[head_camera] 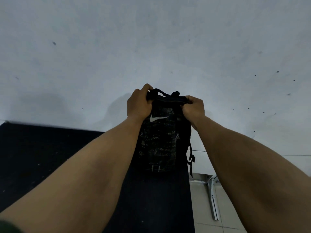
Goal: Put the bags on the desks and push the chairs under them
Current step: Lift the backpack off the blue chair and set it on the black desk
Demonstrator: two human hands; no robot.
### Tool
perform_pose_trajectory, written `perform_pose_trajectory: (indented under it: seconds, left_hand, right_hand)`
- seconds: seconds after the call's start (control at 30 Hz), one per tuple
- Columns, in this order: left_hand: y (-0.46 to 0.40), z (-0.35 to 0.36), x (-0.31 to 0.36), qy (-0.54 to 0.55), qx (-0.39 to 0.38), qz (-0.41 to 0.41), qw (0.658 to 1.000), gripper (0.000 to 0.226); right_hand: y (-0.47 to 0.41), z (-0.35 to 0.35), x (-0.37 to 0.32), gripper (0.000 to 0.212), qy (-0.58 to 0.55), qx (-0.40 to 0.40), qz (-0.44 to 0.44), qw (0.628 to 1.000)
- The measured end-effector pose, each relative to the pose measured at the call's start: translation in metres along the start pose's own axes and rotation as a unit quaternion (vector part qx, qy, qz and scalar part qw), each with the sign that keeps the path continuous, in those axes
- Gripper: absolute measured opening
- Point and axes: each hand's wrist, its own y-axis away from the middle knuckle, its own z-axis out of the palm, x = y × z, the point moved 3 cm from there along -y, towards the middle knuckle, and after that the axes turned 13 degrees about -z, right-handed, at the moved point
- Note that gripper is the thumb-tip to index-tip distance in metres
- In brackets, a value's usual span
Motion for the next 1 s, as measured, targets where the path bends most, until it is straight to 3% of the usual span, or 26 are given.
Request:
perform_pose_trajectory:
  seconds: [0.23, 0.43, 0.67, 0.8, 1.0]
  left_hand:
    - [-0.039, 0.024, 0.002, -0.005, 0.015, -0.032, 0.999, 0.024]
    - [-0.064, 0.041, -0.006, -0.045, 0.077, -0.076, 0.993, 0.028]
    - [-0.076, 0.065, -0.009, -0.036, 0.048, -0.112, 0.992, 0.038]
    - [-0.08, 0.069, -0.018, -0.057, 0.007, -0.092, 0.994, 0.022]
    - [-0.062, 0.054, -0.024, -0.118, 0.008, -0.015, 0.993, 0.021]
  right_hand:
    - [-0.035, 0.013, -0.003, 0.035, 0.092, 0.042, -0.016, 0.995]
    - [-0.065, 0.021, 0.008, 0.035, 0.186, 0.049, 0.038, 0.981]
    - [-0.087, 0.03, 0.027, 0.036, 0.162, 0.057, 0.028, 0.985]
    - [-0.092, 0.031, 0.033, 0.04, 0.148, 0.074, 0.021, 0.986]
    - [-0.087, 0.029, 0.034, 0.024, 0.167, 0.029, 0.001, 0.985]
